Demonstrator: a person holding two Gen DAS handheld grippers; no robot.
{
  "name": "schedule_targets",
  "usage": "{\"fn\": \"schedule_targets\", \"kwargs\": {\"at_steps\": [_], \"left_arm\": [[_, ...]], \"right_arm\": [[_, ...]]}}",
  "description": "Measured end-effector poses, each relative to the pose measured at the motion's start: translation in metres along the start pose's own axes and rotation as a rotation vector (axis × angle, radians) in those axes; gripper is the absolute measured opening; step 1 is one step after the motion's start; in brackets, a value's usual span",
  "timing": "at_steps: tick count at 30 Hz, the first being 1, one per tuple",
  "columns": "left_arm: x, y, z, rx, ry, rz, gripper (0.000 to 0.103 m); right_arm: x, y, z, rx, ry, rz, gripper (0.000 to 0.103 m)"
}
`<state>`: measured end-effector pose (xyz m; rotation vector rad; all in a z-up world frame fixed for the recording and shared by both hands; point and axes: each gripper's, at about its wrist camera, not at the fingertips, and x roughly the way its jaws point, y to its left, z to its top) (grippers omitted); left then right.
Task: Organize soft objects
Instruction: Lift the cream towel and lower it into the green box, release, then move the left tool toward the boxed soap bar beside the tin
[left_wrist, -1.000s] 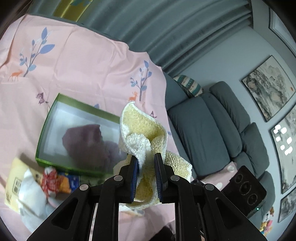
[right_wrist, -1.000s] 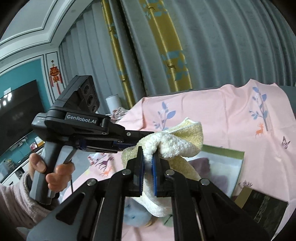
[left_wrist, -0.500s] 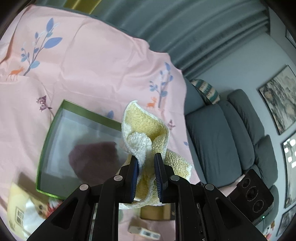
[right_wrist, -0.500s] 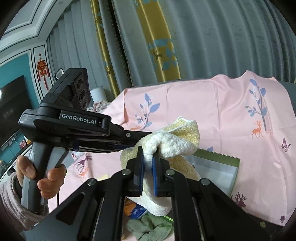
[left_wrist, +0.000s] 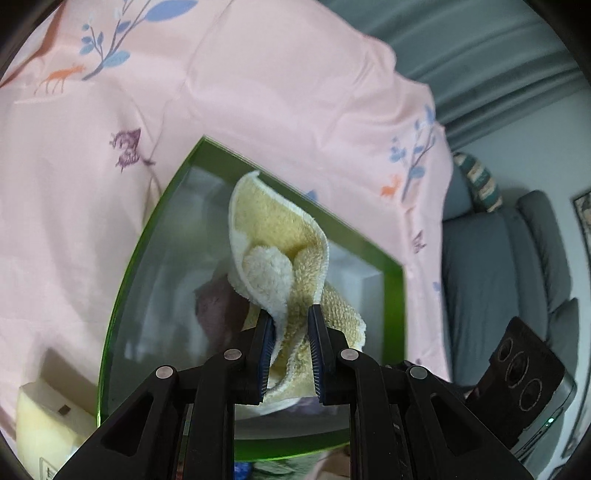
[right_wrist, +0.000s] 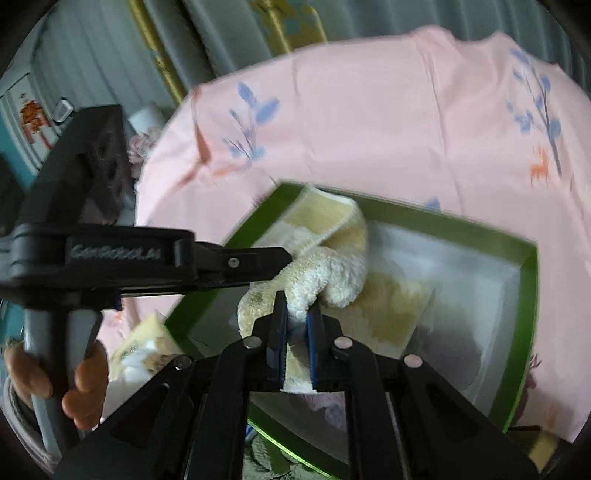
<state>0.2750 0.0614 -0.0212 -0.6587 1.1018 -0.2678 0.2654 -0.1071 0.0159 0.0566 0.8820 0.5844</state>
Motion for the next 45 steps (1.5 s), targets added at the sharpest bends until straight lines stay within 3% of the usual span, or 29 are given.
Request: {"fn": "schedule_targets", "kwargs": {"at_steps": [9, 12, 13, 15, 17, 18, 25, 31, 34, 45], "left_arm": [[0.013, -0.011, -0.010, 0.082, 0.016, 0.121, 0.017], [0.013, -0.016, -0.013, 0.114, 0.007, 0.167, 0.017], [0.014, -0.017, -0.014, 0.122, 0.005, 0.178, 0.017], [0.014, -0.019, -0.015, 0.137, 0.004, 0.218, 0.034], [0.012, -0.019, -0.015, 0.144, -0.009, 0.271, 0.082], [0.010, -0.019, -0.015, 0.148, -0.023, 0.277, 0.087], [-0.002, -0.026, -0.024, 0.218, -0.081, 0.324, 0.088], [-0.028, -0.039, -0.045, 0.312, -0.192, 0.343, 0.088], [-0.039, -0.046, -0.054, 0.344, -0.238, 0.348, 0.088], [-0.066, -0.063, -0.098, 0.458, -0.281, 0.312, 0.090]], "right_arm": [[0.012, -0.001, -0.013, -0.002, 0.077, -0.063, 0.016], [0.011, -0.004, -0.015, 0.008, 0.083, -0.085, 0.033], [0.011, -0.004, -0.015, 0.009, 0.084, -0.089, 0.034], [0.009, -0.003, -0.015, 0.005, 0.081, -0.096, 0.042], [0.002, 0.000, -0.016, -0.013, 0.059, -0.120, 0.055], [-0.003, 0.001, -0.017, -0.028, 0.041, -0.140, 0.059], [-0.032, -0.006, -0.024, -0.034, -0.040, -0.169, 0.068], [-0.072, -0.007, -0.041, -0.023, -0.185, -0.063, 0.070], [-0.086, -0.003, -0.048, -0.036, -0.238, -0.057, 0.070], [-0.117, -0.008, -0.089, -0.036, -0.284, 0.001, 0.070]]}}
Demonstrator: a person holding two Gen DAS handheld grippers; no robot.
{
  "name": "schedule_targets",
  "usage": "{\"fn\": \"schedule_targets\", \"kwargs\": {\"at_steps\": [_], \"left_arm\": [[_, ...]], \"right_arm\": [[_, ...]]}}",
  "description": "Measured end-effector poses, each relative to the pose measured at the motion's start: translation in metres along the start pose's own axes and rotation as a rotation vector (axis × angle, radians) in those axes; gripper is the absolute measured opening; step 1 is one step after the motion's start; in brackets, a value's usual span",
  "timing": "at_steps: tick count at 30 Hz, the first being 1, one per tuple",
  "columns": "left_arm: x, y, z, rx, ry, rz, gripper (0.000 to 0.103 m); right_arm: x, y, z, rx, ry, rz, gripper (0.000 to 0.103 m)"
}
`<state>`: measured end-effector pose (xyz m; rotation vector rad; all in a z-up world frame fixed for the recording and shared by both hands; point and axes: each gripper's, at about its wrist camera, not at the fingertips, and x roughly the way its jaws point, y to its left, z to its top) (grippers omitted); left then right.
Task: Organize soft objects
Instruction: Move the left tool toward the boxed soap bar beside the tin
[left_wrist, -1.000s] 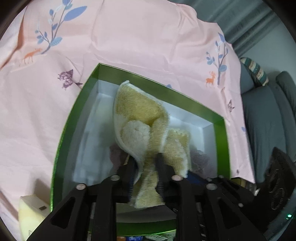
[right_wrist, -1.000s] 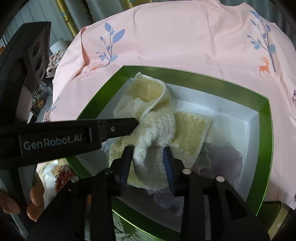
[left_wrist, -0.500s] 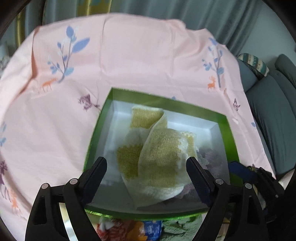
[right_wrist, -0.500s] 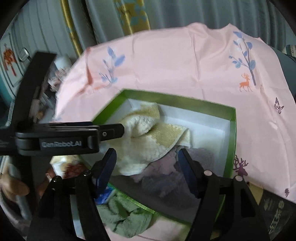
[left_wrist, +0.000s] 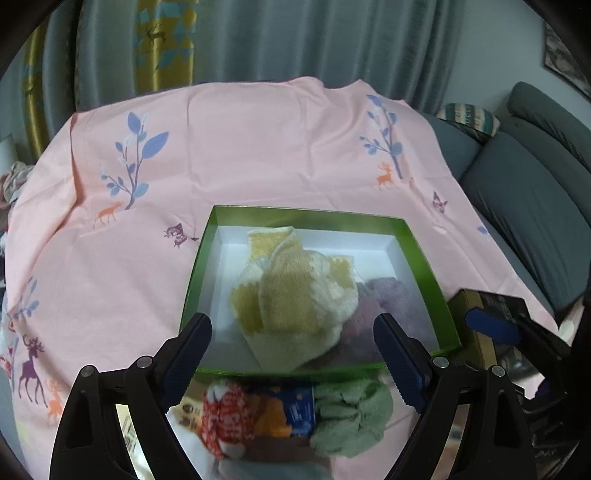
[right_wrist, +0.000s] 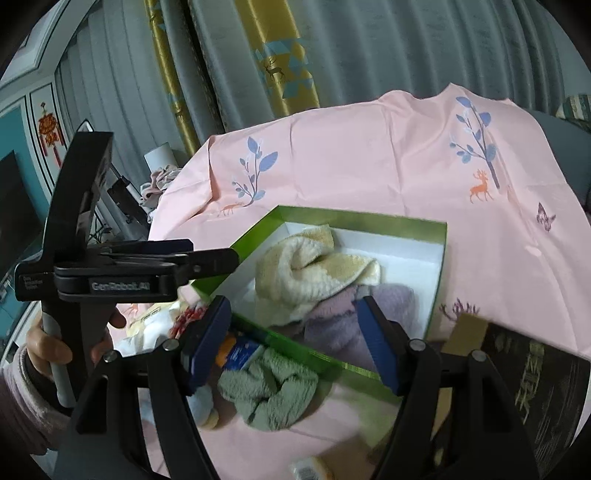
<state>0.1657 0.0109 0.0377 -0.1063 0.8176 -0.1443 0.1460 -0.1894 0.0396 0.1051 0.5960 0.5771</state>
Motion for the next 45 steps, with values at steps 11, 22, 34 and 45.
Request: {"fn": "schedule_targets", "kwargs": {"at_steps": [11, 22, 34, 45], "left_arm": [[-0.032, -0.019, -0.032, 0.013, 0.012, -0.176, 0.101], [-0.025, -0.068, -0.078, 0.095, 0.128, -0.336, 0.101], [0.010, -0.095, -0.099, 0.051, 0.233, -0.434, 0.101], [0.040, -0.102, -0.099, -0.021, 0.280, -0.455, 0.101]], "right_arm": [[-0.030, 0.005, -0.041, -0.079, 0.128, -0.006, 0.070], [-0.051, -0.003, -0.089, -0.027, 0.293, -0.027, 0.070], [-0.045, -0.018, -0.112, 0.022, 0.305, -0.046, 0.070], [-0.029, -0.028, -0.121, 0.090, 0.297, -0.013, 0.065]]}}
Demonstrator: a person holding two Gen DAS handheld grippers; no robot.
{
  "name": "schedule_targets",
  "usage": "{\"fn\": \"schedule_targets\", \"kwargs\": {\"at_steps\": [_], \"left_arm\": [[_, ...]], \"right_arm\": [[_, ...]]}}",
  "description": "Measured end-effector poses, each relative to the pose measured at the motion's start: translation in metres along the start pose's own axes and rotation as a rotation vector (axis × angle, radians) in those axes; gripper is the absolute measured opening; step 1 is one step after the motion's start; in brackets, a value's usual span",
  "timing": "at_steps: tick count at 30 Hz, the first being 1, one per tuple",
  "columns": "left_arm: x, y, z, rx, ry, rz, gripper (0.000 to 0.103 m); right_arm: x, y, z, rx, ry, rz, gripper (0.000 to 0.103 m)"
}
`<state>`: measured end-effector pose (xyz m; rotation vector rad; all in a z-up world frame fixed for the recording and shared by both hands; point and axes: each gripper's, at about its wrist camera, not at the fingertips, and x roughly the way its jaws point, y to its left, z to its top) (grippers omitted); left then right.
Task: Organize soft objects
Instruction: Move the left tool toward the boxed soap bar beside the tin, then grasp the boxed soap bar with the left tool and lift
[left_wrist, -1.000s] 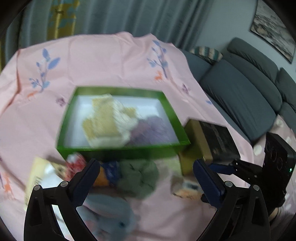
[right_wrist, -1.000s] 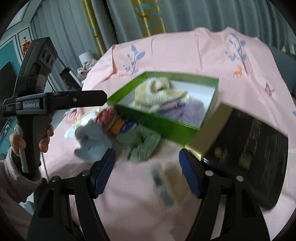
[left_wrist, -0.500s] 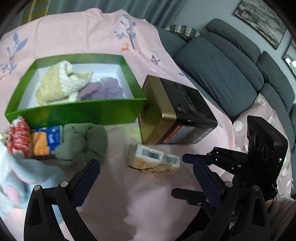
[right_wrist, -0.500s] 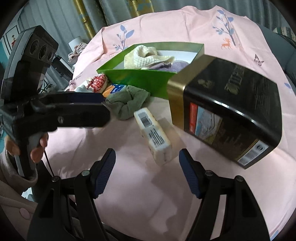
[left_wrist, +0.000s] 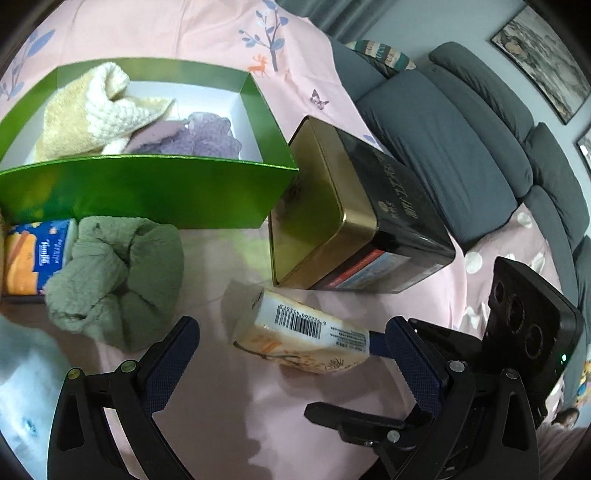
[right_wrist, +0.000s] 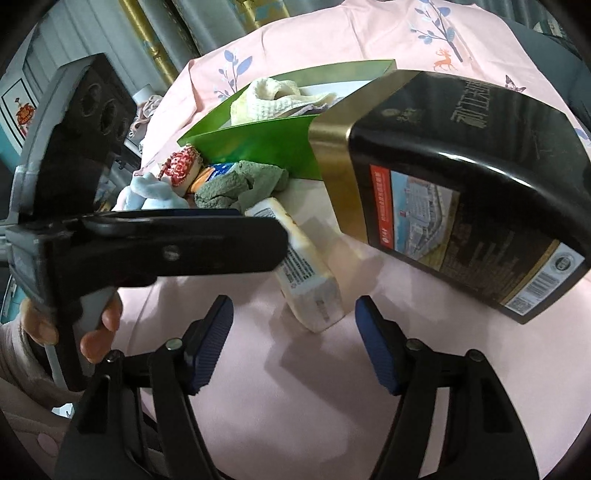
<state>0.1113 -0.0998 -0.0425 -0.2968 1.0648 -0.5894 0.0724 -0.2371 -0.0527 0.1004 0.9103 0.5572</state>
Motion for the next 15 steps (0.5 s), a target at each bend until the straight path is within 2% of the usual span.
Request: {"fn": "schedule_targets", "kwargs": {"at_steps": [4, 6, 9, 10, 15], "left_arm": [[0.005, 0.000, 0.003, -0.012, 0.005, -0.007, 0.100], [0.008, -0.001, 0.004, -0.013, 0.009, -0.003, 0.097], [0.012, 0.002, 0.004, -0.029, 0.024, -0.009, 0.083], [0.013, 0.003, 0.004, -0.033, 0.032, -0.012, 0.074], [0.013, 0.006, 0.007, -0.042, 0.027, -0.004, 0.070]], "right_arm": [[0.005, -0.003, 0.001, 0.009, 0.004, 0.004, 0.059], [0.007, -0.003, 0.001, 0.013, 0.002, 0.007, 0.053], [0.008, -0.006, 0.001, 0.020, 0.001, 0.008, 0.046], [0.009, -0.007, 0.002, 0.022, 0.001, 0.009, 0.044], [0.011, -0.007, 0.002, 0.016, 0.002, 0.005, 0.031]]}}
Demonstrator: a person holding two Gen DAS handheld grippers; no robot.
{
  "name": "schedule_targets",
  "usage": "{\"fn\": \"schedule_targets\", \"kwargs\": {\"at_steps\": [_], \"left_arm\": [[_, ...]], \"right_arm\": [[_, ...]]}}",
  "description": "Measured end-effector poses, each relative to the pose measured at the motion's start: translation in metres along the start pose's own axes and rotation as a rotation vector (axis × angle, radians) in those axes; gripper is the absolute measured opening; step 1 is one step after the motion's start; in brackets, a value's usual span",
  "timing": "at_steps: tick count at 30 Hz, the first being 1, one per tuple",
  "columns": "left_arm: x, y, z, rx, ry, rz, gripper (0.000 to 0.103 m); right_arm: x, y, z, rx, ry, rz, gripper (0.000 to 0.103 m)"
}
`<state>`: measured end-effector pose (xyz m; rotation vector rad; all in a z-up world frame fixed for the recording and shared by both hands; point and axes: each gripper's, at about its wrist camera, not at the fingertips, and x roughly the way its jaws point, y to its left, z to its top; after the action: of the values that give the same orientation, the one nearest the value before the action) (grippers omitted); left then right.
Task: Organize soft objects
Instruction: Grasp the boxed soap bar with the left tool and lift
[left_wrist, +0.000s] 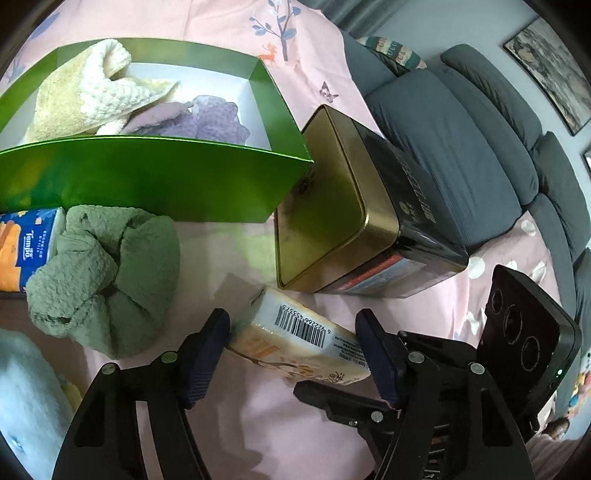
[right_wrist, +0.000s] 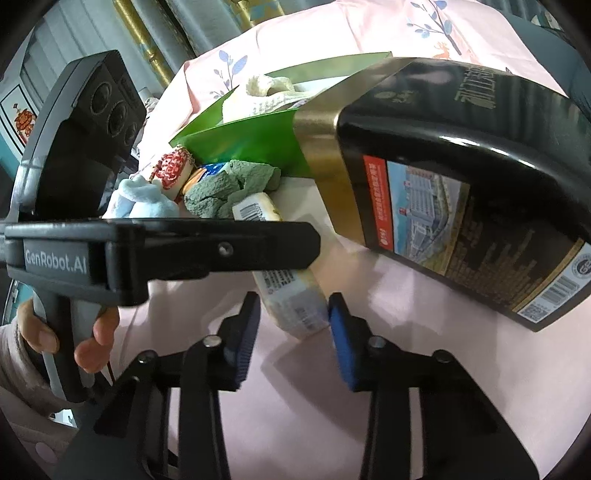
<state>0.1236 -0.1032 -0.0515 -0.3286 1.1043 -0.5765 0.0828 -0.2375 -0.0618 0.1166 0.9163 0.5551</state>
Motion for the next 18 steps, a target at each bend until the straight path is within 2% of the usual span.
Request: {"fn": "schedule_targets", "kwargs": {"at_steps": [7, 18], "left_arm": [[-0.009, -0.004, -0.005, 0.038, -0.009, 0.027, 0.070], [-0.053, -0.002, -0.009, 0.049, -0.105, 0.059, 0.070]], "right_arm": [[-0.009, 0.007, -0.004, -0.027, -0.016, 0.033, 0.024], [-0.020, 0.037, 0.011, -0.114, -0.074, 0.070, 0.023]]}}
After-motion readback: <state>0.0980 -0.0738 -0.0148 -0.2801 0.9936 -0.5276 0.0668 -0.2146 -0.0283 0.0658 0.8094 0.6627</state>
